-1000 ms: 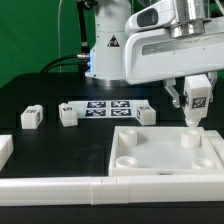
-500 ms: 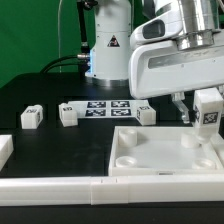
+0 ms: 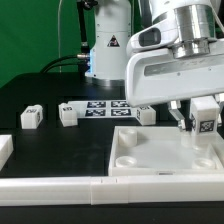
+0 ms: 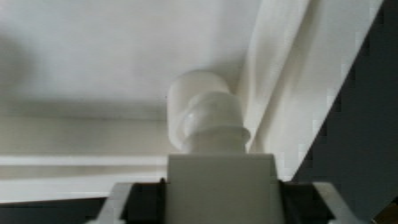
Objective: Assemble one leg
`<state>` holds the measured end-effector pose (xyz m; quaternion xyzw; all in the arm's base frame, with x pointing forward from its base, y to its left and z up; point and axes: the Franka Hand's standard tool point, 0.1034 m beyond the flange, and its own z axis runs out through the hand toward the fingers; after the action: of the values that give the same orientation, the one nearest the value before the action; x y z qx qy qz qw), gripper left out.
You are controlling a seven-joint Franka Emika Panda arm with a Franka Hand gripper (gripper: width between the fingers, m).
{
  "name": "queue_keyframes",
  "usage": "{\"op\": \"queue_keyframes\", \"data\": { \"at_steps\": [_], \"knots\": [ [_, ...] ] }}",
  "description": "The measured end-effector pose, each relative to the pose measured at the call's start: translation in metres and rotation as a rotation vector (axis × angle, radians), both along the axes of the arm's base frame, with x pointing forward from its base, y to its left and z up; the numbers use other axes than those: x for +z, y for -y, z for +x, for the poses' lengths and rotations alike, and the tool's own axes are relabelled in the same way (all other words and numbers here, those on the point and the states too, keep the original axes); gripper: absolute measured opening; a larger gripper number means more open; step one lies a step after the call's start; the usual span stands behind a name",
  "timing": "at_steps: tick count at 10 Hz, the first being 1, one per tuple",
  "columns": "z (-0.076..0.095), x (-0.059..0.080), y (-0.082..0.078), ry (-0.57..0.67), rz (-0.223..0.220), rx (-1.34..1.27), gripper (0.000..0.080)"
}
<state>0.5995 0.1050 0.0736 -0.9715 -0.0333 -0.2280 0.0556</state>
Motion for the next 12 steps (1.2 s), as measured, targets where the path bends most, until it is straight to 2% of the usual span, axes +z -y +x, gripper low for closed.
{"op": "queue_keyframes", "data": {
  "at_steps": [4, 5, 7, 10, 12],
  "knots": [
    [0.004, 0.002, 0.001, 0.04, -0.005, -0.002, 0.0291],
    [0.006, 0.003, 0.003, 0.082, -0.01, -0.01, 0.0291],
    [0.007, -0.001, 0.003, 0.077, -0.009, -0.01, 0.0291],
    [0.019, -0.01, 0.002, 0.083, -0.004, -0.012, 0.0291],
    [0.018, -0.014, 0.001, 0.078, -0.004, -0.012, 0.0291]
  ]
}}
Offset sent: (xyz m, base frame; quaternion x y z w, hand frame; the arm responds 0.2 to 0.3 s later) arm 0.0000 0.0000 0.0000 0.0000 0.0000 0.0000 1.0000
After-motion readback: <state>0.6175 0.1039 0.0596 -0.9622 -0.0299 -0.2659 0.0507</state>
